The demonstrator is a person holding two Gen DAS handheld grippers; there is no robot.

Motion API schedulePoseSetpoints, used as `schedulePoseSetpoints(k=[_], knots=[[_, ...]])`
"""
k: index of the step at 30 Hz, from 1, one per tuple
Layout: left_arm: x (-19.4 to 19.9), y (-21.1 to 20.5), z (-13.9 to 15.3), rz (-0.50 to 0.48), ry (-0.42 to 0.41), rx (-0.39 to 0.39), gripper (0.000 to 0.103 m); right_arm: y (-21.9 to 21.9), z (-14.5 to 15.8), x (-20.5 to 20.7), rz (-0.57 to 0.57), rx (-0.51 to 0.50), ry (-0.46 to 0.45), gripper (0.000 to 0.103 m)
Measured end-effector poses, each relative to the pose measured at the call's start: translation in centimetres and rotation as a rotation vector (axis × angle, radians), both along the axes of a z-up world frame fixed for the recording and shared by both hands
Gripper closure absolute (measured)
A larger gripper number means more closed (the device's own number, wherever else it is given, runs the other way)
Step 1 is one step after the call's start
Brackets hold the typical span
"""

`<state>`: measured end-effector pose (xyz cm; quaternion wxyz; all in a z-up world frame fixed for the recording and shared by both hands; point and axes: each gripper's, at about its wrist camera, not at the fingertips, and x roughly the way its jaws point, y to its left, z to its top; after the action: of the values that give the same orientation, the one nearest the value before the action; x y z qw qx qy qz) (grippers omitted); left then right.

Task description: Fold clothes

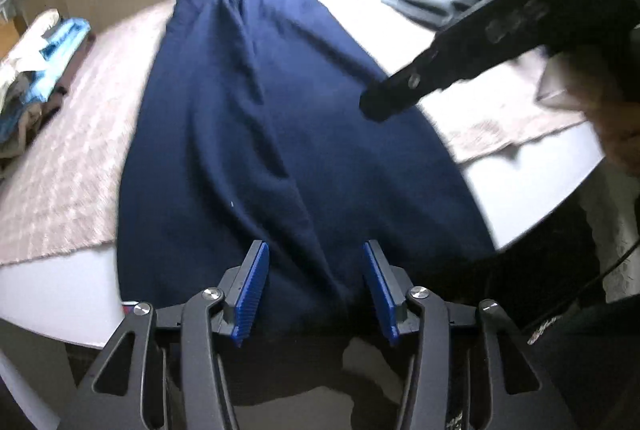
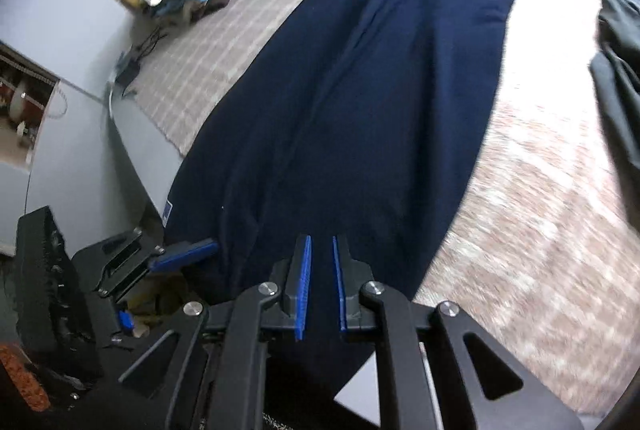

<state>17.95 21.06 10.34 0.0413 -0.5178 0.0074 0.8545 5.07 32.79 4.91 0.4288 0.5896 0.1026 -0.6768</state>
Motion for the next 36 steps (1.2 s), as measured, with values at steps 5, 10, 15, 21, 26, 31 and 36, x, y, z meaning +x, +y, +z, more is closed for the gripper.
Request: schedulePoseSetpoints(k=[5,10,15,21,26,31,36], knots=[[-0.2,-3.0,0.1,0.053,-0.031,0.144,0.1,1.3,-0.9,-0.2,-0.033,-0.044,-0.058,0.087],[1.0,-7.9,1.7,0.123,-0.006,0.317,0.101,2.4,-1.2,1.9,-0.056,-0.074,-0.077,0.086],[1.5,-10.5,3.1,0.114,0.029,0.353,0.101,0.7,-1.8,3.8,-0.085,-0.099,-0.083,0.071],[0.8,-11.1,3.5,0.077,0.043,0.346,0.101,-3.6,-2.6,6.1,-0.071,-0.072,-0.014,0.07],[0.7,-11.3,3.7,0.051,0.055,0.351,0.101,-6.4,-2.2,7.3,-0.069,-0.027,0.101,0.063],[0.6,-11.9,3.7,0.048,0.062,0.365,0.101,-7.6,-1.9,8.3,-0.037,0.036,0.245,0.065],[0.6,-12.0,4.0,0.025,0.073,0.368,0.101,-4.5,-1.0,7.2,-0.107,-0.027,0.163,0.1]])
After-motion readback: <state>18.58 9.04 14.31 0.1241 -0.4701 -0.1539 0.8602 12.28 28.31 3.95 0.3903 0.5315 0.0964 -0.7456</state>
